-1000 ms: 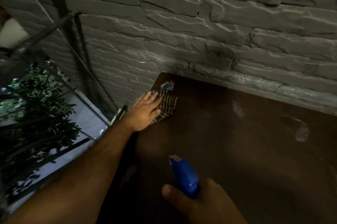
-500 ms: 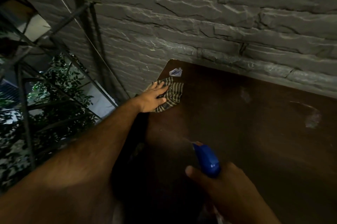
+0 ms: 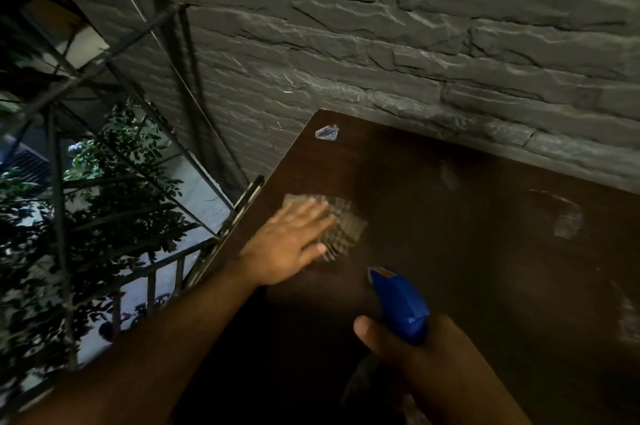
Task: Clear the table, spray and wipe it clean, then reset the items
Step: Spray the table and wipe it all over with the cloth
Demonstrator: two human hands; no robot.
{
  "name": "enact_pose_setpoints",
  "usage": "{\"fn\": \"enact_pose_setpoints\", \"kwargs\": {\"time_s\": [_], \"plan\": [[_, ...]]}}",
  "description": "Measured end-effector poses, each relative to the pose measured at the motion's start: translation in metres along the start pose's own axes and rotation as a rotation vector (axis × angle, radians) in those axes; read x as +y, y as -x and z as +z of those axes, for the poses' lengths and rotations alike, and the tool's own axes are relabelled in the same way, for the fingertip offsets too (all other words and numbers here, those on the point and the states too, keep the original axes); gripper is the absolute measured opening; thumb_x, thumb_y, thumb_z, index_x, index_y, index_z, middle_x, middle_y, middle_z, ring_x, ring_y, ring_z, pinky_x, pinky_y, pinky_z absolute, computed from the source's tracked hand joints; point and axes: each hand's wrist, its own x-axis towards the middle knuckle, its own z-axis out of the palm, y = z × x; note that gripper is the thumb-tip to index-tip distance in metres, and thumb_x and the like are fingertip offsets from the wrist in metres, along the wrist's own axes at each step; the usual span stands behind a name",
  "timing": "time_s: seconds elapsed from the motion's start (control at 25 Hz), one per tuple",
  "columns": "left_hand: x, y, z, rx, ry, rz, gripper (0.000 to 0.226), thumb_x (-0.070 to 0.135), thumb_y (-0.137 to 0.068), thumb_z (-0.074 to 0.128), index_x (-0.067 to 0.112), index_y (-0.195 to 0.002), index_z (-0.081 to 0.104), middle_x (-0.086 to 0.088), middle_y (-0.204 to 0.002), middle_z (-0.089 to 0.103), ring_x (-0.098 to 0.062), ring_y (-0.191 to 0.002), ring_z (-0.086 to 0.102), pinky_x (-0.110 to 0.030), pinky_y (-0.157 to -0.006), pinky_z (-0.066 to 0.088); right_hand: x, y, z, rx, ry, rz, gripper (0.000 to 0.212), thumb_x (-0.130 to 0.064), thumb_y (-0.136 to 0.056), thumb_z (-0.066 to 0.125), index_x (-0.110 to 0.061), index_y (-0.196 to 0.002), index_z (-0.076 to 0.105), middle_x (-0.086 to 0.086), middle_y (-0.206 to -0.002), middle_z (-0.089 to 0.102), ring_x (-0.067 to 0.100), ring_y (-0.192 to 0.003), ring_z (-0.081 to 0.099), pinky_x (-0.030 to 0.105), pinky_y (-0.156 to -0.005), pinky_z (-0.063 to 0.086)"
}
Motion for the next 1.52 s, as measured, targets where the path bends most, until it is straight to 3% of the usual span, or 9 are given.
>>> {"fn": "enact_pose_setpoints", "kwargs": {"time_s": [0.16, 0.36, 0.56, 0.76, 0.92, 1.08, 1.24, 1.44, 1.52], "plan": [[-0.021, -0.013, 0.001, 0.082, 0.007, -0.778, 0.063, 0.054, -0.099, 0.018, 0.021, -0.153, 0.017, -0.009, -0.162, 0.011, -0.029, -0.149, 0.005, -0.046, -0.121, 0.006, 0.005, 0.006, -0.006, -0.029, 0.067, -0.023, 0.042, -0.060, -0.070, 0.067, -0.053, -0.108, 0.052, -0.014, -0.074, 0.050, 0.004, -0.070, 0.051, 0.020, -0.066, 0.040], [0.066, 0.006, 0.013, -0.004, -0.006, 0.007, 0.058, 0.051, -0.100, 0.024, 0.032, -0.153, 0.013, 0.007, -0.160, -0.004, -0.012, -0.147, -0.012, -0.031, -0.116, -0.012, 0.005, 0.018, -0.012, 0.023, -0.004, -0.028, 0.024, -0.059, -0.063, 0.074, -0.061, -0.073, 0.053, -0.021, -0.081, 0.063, -0.006, -0.081, 0.059, 0.020, -0.080, 0.047], [0.015, -0.029, 0.003, 0.082, 0.019, -0.657, 0.060, 0.052, -0.100, 0.020, 0.025, -0.153, 0.011, -0.004, -0.162, 0.003, -0.024, -0.149, -0.004, -0.045, -0.121, 0.001, 0.003, 0.018, -0.017, -0.023, 0.064, 0.044, 0.028, -0.059, -0.070, 0.068, -0.032, -0.073, 0.060, 0.002, -0.078, 0.069, 0.016, -0.078, 0.069, 0.032, -0.080, 0.055], [0.045, -0.004, 0.008, 0.019, 0.005, -0.005, 0.060, 0.054, -0.098, 0.023, 0.031, -0.153, 0.015, 0.005, -0.161, 0.001, -0.013, -0.148, -0.009, -0.031, -0.116, -0.010, 0.005, 0.014, -0.015, -0.069, -0.006, 0.077, 0.047, -0.064, -0.054, 0.066, -0.022, -0.075, 0.066, 0.003, -0.055, 0.068, 0.015, -0.058, 0.069, 0.038, -0.077, 0.058], [0.000, -0.002, 0.006, 0.100, -0.011, -0.628, 0.064, 0.056, -0.098, 0.018, 0.026, -0.154, 0.010, -0.005, -0.162, 0.002, -0.024, -0.149, -0.006, -0.045, -0.121, -0.003, 0.004, 0.009, -0.006, -0.038, -0.098, 0.106, 0.051, -0.063, -0.058, 0.071, -0.019, -0.083, 0.063, 0.002, -0.056, 0.069, 0.017, -0.054, 0.068, 0.037, -0.072, 0.060], [0.019, 0.022, 0.008, -0.033, 0.049, -0.042, 0.059, 0.055, -0.099, 0.023, 0.036, -0.152, 0.006, 0.012, -0.159, -0.010, -0.008, -0.146, -0.019, -0.031, -0.117, -0.012, -0.010, 0.001, 0.008, -0.047, -0.136, 0.065, 0.063, -0.075, -0.047, 0.065, -0.032, -0.092, 0.058, 0.004, -0.066, 0.075, 0.016, -0.064, 0.073, 0.047, -0.085, 0.056], [-0.025, 0.006, 0.000, 0.038, -0.012, -0.406, 0.065, 0.059, -0.095, 0.013, 0.030, -0.153, 0.007, 0.002, -0.162, -0.004, -0.016, -0.147, -0.013, -0.042, -0.121, -0.002, -0.027, -0.003, 0.028, -0.030, -0.162, 0.038, 0.072, -0.080, -0.040, 0.058, -0.028, -0.090, 0.061, 0.006, -0.069, 0.075, 0.017, -0.063, 0.072, 0.044, -0.081, 0.057], [-0.004, 0.026, 0.006, -0.044, 0.038, 0.146, 0.062, 0.054, -0.094, 0.020, 0.034, -0.152, 0.013, 0.012, -0.160, -0.006, -0.007, -0.146, -0.016, -0.032, -0.117, -0.011, -0.037, -0.006, 0.049, 0.098, -0.253, 0.005, 0.059, -0.075, -0.042, 0.061, -0.028, -0.077, 0.065, 0.000, -0.064, 0.073, 0.017, -0.063, 0.071, 0.044, -0.076, 0.057], [-0.046, 0.012, -0.001, 0.026, 0.033, -0.120, 0.062, 0.056, -0.096, 0.021, 0.031, -0.152, 0.009, 0.006, -0.162, -0.003, -0.011, -0.147, -0.015, -0.032, -0.117, -0.010, -0.043, -0.006, 0.057, 0.123, -0.273, -0.025, 0.056, -0.074, -0.046, 0.064, -0.026, -0.075, 0.064, 0.004, -0.060, 0.071, 0.022, -0.060, 0.070, 0.051, -0.076, 0.058]]}}
